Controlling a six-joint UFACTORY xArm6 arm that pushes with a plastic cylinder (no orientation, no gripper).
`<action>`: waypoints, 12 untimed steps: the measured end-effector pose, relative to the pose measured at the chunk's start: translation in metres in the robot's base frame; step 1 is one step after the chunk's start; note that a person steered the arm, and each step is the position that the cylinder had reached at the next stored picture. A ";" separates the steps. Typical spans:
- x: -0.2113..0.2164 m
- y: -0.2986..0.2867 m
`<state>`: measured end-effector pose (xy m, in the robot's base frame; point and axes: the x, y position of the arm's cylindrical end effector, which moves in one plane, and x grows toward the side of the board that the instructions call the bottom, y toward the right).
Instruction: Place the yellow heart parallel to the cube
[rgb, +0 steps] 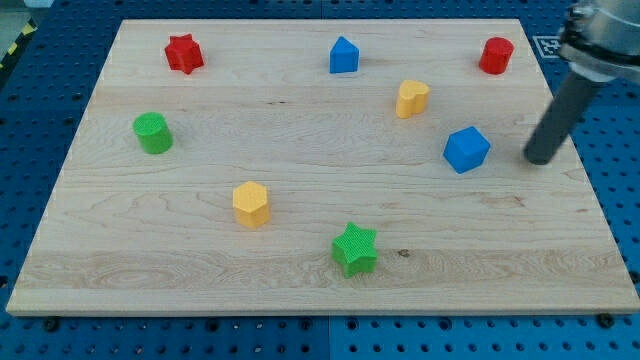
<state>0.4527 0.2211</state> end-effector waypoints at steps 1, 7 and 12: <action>-0.020 -0.080; -0.081 -0.100; -0.071 -0.017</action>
<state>0.3819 0.2036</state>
